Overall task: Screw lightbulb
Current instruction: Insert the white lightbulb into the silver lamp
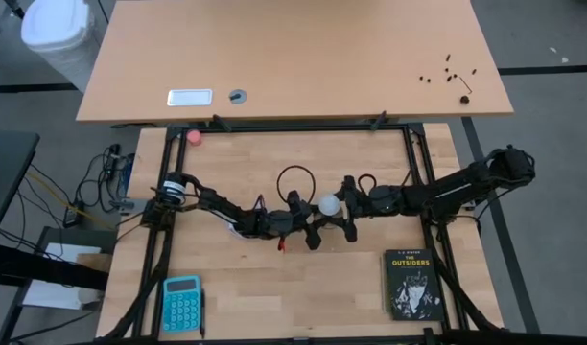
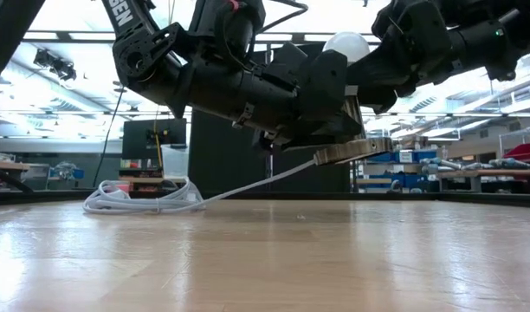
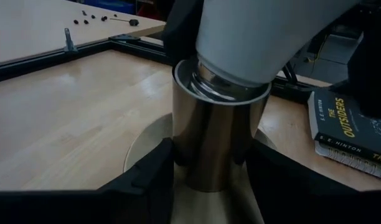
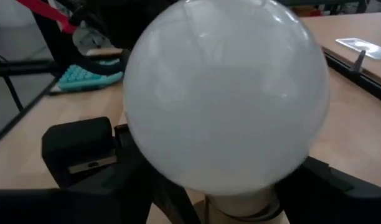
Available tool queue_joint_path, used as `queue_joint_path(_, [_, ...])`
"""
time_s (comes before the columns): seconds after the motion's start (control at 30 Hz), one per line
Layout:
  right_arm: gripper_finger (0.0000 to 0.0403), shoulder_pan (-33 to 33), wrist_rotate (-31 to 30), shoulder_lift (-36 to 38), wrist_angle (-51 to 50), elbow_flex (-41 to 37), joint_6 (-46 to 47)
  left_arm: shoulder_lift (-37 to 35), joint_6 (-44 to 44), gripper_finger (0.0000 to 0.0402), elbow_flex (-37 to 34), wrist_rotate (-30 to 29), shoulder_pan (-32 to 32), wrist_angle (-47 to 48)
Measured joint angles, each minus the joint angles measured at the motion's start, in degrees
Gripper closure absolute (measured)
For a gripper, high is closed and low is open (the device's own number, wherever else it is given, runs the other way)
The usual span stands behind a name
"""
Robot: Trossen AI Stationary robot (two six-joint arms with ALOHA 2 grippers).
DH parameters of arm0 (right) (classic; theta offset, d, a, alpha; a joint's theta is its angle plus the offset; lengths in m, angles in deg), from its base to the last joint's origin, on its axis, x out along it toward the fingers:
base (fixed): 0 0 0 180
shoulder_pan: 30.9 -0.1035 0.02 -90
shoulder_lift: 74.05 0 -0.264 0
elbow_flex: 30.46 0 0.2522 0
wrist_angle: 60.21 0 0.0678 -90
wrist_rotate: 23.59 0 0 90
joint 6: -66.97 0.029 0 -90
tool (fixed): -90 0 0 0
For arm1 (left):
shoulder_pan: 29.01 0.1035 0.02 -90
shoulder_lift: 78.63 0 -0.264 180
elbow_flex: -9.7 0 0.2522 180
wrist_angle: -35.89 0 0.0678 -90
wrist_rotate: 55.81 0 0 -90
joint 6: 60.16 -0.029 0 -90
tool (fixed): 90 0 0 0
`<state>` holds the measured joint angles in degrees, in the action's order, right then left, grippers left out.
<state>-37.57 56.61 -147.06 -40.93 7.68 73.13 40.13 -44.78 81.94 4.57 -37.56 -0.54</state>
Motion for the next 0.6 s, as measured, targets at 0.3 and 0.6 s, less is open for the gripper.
queue_joint_path(0.3, [0.0119,0.1,-0.9,0.0,-6.4,4.0,-5.1,0.0,0.0,0.0213,0.0,0.6,0.0,0.2])
queue_joint_path(0.6, [0.0127,0.1,-1.1,0.0,-3.7,4.0,-9.8,0.0,-0.1,0.0213,0.0,0.7,0.0,0.3])
